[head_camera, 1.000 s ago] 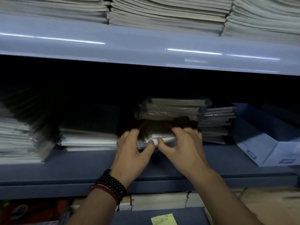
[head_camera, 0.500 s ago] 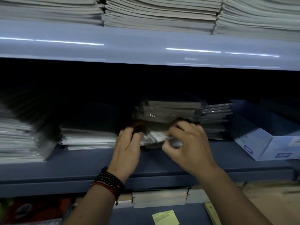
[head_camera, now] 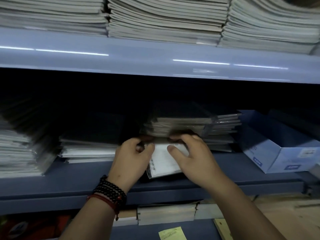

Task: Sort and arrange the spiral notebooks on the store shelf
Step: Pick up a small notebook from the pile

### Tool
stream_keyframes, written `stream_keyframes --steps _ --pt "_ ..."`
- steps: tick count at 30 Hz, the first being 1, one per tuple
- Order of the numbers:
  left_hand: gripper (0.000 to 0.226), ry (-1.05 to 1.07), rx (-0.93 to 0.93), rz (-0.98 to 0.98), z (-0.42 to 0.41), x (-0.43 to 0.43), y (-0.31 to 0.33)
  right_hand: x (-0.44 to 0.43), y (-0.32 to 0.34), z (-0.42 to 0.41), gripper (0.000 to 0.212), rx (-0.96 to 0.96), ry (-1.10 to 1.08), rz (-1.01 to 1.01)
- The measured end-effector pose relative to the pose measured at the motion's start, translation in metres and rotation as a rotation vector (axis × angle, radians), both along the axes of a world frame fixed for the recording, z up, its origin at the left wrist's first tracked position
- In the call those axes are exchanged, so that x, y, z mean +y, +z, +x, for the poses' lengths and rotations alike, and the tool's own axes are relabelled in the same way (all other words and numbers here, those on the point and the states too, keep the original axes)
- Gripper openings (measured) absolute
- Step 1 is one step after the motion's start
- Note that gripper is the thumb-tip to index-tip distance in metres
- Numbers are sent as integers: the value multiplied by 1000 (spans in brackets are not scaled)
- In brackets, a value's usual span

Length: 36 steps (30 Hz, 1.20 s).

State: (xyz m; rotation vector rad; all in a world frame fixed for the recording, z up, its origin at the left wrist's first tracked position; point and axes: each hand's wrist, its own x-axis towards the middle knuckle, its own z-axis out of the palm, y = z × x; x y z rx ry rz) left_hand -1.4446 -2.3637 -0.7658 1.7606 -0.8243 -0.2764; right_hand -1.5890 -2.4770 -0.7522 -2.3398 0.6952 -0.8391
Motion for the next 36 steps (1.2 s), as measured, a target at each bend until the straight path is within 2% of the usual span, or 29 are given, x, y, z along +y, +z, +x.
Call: stream_keyframes --steps 3,6,9,11,15,18,23,28,32,36 --pt "7 -117 204 -49 7 4 8 1 6 3 30 87 -4 22" --pt "21 -224 406 -77 16 20 15 1 9 3 33 98 -8 79" --pt "41 -276 487 -124 26 44 21 4 9 3 32 73 -16 117" --pt "53 -269 492 -161 31 56 21 9 6 5 31 36 -42 127" --pt "56 -200 491 -283 27 72 22 25 7 8 28 -175 -37 259" --pt "44 -123 467 -375 19 78 25 40 14 10 18 -250 40 440" --pt "27 -28 403 -423 12 95 34 68 26 1 14 -173 268 730" --pt "30 -19 422 -430 7 107 40 80 33 -9 11 -93 405 794" --pt "33 -125 467 -463 5 112 48 80 34 -12 15 -154 421 765" --pt "49 -308 477 -238 9 121 50 71 35 -14 17 -239 390 717"
